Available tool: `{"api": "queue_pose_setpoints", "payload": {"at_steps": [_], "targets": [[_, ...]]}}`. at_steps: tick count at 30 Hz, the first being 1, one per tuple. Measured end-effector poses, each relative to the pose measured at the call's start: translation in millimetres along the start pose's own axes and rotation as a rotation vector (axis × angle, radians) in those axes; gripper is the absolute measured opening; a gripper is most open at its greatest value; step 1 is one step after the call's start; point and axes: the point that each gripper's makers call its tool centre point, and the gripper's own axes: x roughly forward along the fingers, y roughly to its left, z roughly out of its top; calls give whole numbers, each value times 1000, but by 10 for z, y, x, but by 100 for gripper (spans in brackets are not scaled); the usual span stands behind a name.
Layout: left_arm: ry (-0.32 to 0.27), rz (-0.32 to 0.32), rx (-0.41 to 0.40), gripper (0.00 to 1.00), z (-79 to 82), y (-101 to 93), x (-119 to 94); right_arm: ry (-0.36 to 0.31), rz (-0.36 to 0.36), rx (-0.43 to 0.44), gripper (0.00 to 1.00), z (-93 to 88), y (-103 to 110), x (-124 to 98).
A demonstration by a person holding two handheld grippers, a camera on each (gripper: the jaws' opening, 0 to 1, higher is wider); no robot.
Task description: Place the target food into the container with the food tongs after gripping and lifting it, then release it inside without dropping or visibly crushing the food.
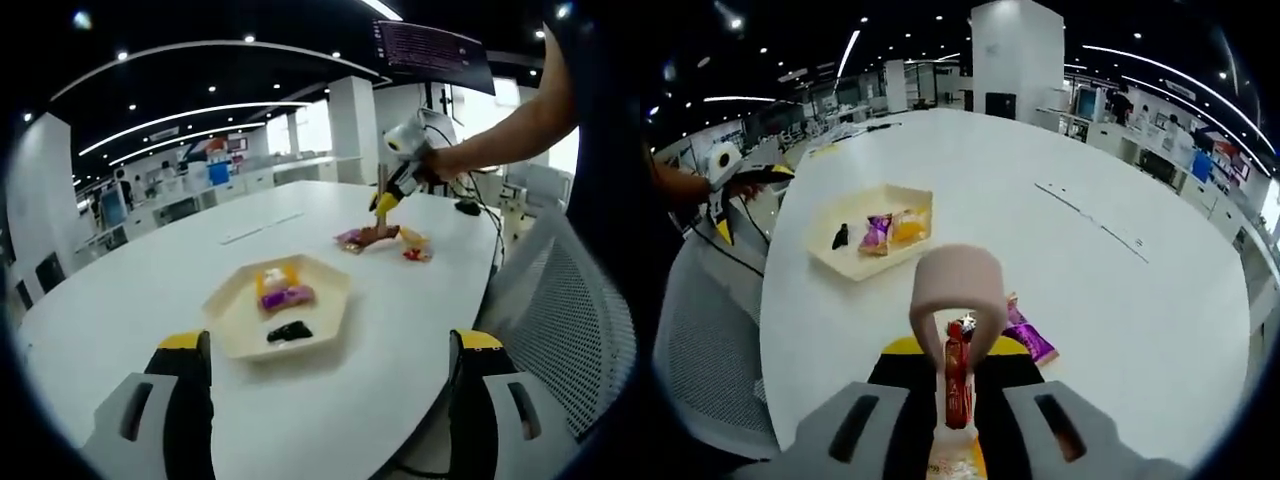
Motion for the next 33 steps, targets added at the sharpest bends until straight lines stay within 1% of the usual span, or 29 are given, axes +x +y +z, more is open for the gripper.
{"api": "queue_pose_setpoints", "payload": {"at_steps": [6, 17, 22, 24, 30, 33], "targets": [[-4, 4, 0, 96, 10, 6, -6, -3, 0, -4, 12, 48, 26, -3], [-18, 10, -8, 97, 35, 24, -15, -6, 1, -16, 12, 222, 22, -21], [-31, 14, -15, 100, 62, 35, -19, -9, 7, -21, 13, 299, 46, -23], [-51, 21, -9, 99, 101, 49, -33, -9, 7, -24, 13, 320, 60, -25], [-41, 15, -16, 99, 78, 42, -25, -17, 18, -30, 13, 404, 111, -1], [-45, 14, -15, 99, 87, 40, -27, -28, 21, -26, 13, 483, 148, 44]]}}
